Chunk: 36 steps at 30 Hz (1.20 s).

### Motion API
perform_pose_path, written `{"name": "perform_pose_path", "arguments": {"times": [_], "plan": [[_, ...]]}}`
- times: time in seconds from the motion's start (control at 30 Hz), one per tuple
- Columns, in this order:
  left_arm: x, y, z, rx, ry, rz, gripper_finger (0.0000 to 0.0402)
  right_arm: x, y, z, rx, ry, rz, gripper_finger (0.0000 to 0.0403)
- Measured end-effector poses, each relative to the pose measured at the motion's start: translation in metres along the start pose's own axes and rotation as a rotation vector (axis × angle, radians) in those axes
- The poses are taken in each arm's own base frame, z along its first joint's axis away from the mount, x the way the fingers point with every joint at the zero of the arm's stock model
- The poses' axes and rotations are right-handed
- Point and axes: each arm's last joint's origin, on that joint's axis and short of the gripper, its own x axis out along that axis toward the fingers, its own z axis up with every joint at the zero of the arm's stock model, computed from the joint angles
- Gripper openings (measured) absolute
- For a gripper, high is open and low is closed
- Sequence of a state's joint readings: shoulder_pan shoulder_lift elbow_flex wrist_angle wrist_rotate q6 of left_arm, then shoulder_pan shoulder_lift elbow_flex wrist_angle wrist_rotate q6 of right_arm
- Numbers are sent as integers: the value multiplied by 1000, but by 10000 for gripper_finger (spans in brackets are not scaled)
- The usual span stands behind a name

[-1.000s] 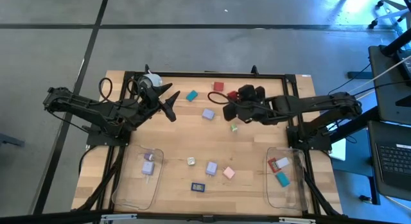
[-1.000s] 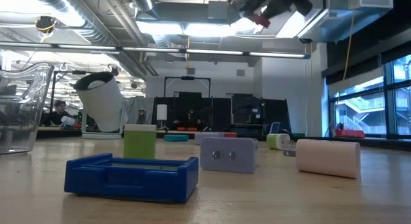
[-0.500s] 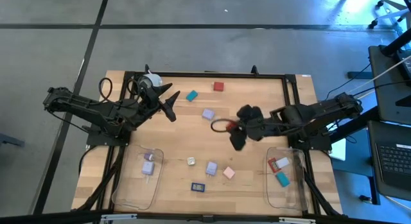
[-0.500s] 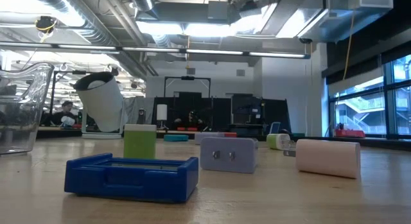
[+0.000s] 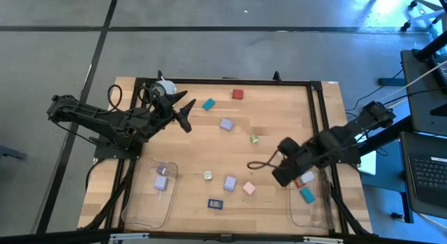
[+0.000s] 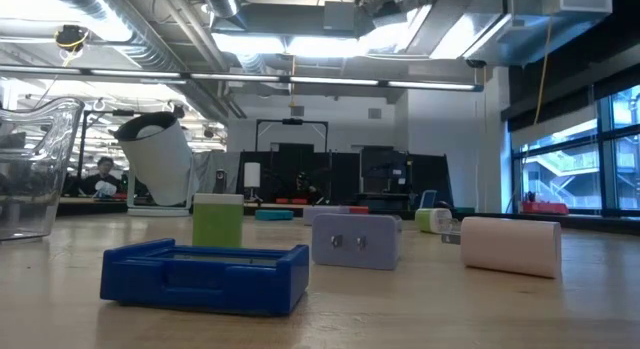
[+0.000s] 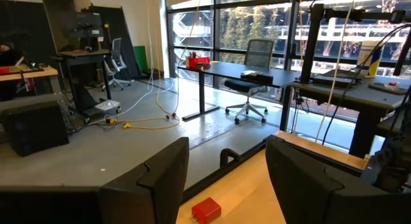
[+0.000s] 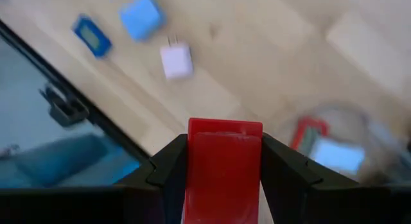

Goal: Pick & Place Office items
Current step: Put the orange timer into the right transparent bin

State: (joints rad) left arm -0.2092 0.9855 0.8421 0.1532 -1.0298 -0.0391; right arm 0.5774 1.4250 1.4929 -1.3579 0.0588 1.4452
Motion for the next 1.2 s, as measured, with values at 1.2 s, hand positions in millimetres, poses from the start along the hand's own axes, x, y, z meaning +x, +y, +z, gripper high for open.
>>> {"name": "perform_pose_path", "arguments": {"times": [1.2], "plan": [[0,0,0,-202,0,-3,204,148,-81,-61,110,197,-372,176]]}}
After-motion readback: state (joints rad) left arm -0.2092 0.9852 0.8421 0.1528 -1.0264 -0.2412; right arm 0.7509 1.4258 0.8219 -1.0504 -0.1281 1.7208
